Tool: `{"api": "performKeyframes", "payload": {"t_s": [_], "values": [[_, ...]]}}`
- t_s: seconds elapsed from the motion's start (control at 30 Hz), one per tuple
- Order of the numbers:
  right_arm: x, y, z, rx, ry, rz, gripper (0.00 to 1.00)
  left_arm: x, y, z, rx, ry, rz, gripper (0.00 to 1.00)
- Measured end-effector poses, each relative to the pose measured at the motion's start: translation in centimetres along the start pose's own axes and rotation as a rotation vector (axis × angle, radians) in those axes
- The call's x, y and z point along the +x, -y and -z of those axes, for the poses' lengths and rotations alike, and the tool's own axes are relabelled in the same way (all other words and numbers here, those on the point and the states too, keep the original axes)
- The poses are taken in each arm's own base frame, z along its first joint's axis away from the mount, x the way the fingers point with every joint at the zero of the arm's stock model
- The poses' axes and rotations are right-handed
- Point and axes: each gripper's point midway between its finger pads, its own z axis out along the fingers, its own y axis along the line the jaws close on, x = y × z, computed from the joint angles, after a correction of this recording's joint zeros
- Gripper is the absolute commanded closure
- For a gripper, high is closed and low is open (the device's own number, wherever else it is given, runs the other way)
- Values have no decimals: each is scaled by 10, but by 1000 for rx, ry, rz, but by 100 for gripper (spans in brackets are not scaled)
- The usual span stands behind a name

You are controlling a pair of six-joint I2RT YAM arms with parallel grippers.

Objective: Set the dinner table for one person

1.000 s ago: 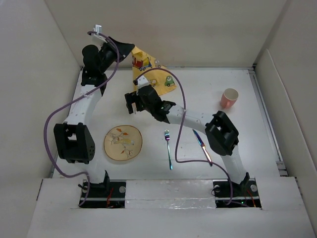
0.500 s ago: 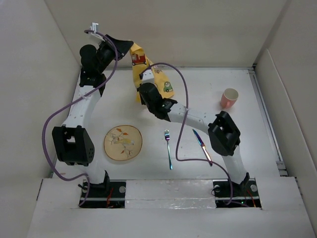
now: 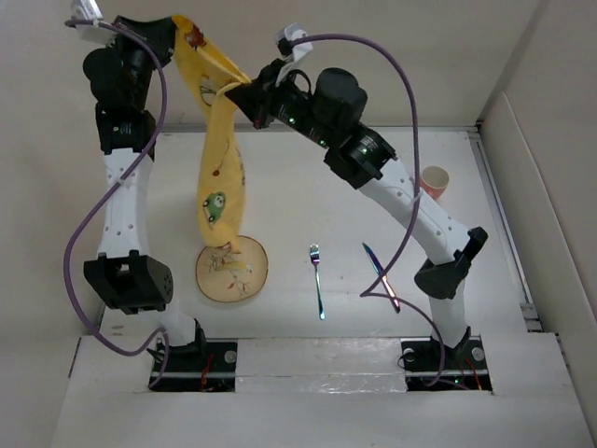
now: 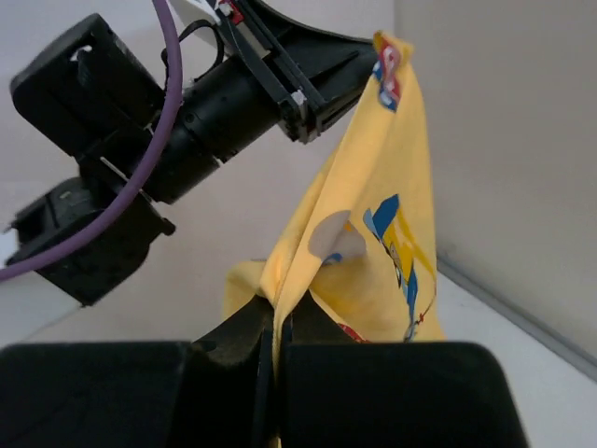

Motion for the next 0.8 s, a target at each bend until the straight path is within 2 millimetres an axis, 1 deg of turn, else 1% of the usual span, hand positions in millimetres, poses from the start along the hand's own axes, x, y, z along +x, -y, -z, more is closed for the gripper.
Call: {"api": "performKeyframes", "payload": {"t_s": [0.07,0.1,0.13,0.17,0.2,0.23,0.27,0.3,0.33,0.4,0.43,0.5,0.53,0.57,0.6,0.63,0.67,0.7,0.73,0.77,0.8], "values": [[-26,-5,7,-46,52,-27,100,-28,43,1,76,62,-29,100],[-34,-4,11,-66,68,-47,100,-45,62,2,115,97,-45,100],[-37,0,15,-72,73,-69,100,-60,78,4,150,130,-60,100],[-36,8,20,-69,70,-96,100,-70,92,5,181,152,-75,100],[-33,18,24,-57,69,-120,100,-72,102,7,218,145,-94,100],[-24,29,29,-40,52,-145,100,-81,118,7,254,170,-102,100],[-15,40,32,-24,45,-161,100,-72,126,3,287,147,-112,100],[0,55,37,3,30,-180,100,-62,136,0,328,125,-121,100],[19,69,42,32,7,-197,100,-46,141,-5,360,90,-125,100],[65,96,56,102,-54,-244,100,5,134,-25,394,-14,-121,100],[89,113,63,142,-85,-267,100,35,127,-36,404,-71,-115,100],[139,141,79,222,-153,-333,100,108,94,-65,393,-203,-99,100],[161,156,88,266,-184,-364,100,144,73,-77,376,-265,-89,92],[182,171,99,311,-212,-393,100,189,44,-89,341,-338,-77,71],[203,183,111,359,-245,-420,100,231,14,-99,305,-396,-71,60],[220,196,124,409,-270,-445,100,275,-19,-103,261,-464,-61,39],[234,206,134,450,-290,-463,100,319,-53,-101,211,-540,-52,30],[247,215,144,488,-308,-482,100,361,-85,-93,156,-619,-31,20],[259,222,153,524,-325,-496,100,399,-115,-81,100,-693,-16,13],[270,228,161,554,-340,-508,100,430,-141,-65,45,-762,-1,6],[277,232,166,575,-349,-516,100,455,-163,-46,-13,-831,14,4]]}}
